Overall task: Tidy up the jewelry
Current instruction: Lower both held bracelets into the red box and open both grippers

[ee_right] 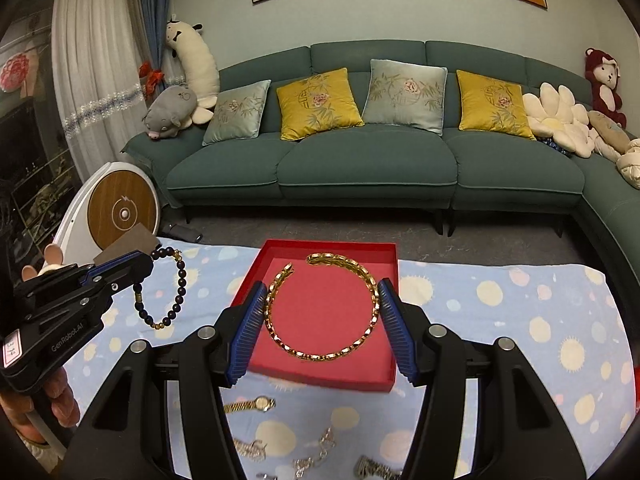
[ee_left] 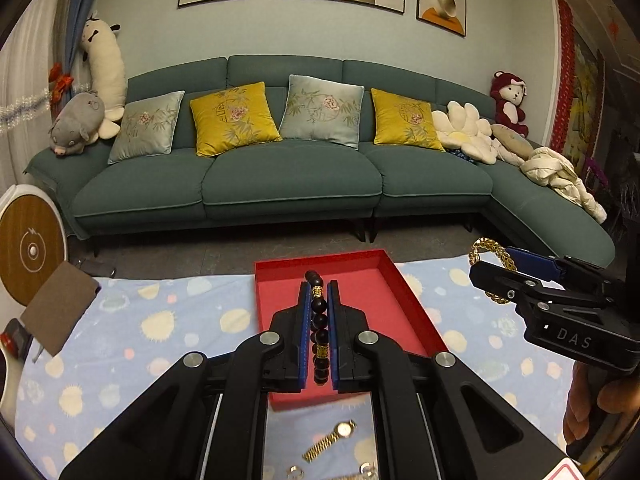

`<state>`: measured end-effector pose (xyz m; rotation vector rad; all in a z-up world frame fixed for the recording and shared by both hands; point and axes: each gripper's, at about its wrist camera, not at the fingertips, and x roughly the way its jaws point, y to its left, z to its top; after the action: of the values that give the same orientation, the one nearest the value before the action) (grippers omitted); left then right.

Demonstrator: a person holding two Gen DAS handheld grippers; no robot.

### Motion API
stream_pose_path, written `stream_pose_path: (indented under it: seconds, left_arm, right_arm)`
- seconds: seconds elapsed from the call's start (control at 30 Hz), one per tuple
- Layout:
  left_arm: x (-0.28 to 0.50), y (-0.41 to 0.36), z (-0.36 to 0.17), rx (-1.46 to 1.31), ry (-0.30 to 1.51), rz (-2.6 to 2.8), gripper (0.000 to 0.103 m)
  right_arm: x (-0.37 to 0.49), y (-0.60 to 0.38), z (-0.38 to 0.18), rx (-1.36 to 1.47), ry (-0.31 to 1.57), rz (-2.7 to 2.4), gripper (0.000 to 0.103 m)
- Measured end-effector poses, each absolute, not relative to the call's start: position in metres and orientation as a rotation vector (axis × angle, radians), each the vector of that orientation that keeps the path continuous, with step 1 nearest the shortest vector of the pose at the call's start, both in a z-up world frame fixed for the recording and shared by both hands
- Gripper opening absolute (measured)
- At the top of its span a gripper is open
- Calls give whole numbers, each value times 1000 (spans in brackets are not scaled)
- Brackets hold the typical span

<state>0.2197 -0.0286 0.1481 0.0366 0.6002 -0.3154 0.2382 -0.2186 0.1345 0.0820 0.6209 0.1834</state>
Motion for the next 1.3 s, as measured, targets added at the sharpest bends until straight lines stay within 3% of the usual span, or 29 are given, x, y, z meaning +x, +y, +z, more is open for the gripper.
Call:
stream_pose_path:
  seconds: [0.37,0.8,0.87,0.93,1.07,1.1,1.17,1.23,1.3]
  left_arm:
    - [361,-56,75,69,731,-246,5]
    - [417,-61,10,73,827,-199,6]
    - [420,-59,7,67,839,-182,14]
    - [416,-57,11,68,810,-158,19]
    - [386,-47,41,84,721,-147,24]
    - [375,-40,50,72,706,-160,28]
    - [344,-27,71,65,686,-174,53]
    - [309,-13,90,53,642,-183,62]
    - [271,0,103,46,610,-176,67]
  right_arm:
    - [387,-228,61,134,786,136,55]
    - [449,-221,-13,87,958,88,56]
    - [452,-221,-18,78,979,76,58]
    - [448,-223,-16,76,958,57,67]
    - [410,-239,25,141,823,62,67]
    - [394,-245,39,150,787,75,67]
    - [351,-253,71,149,714,90,71]
    - [303,-263,96,155,657,112,81]
    - [259,-270,112,151,622,127,83]
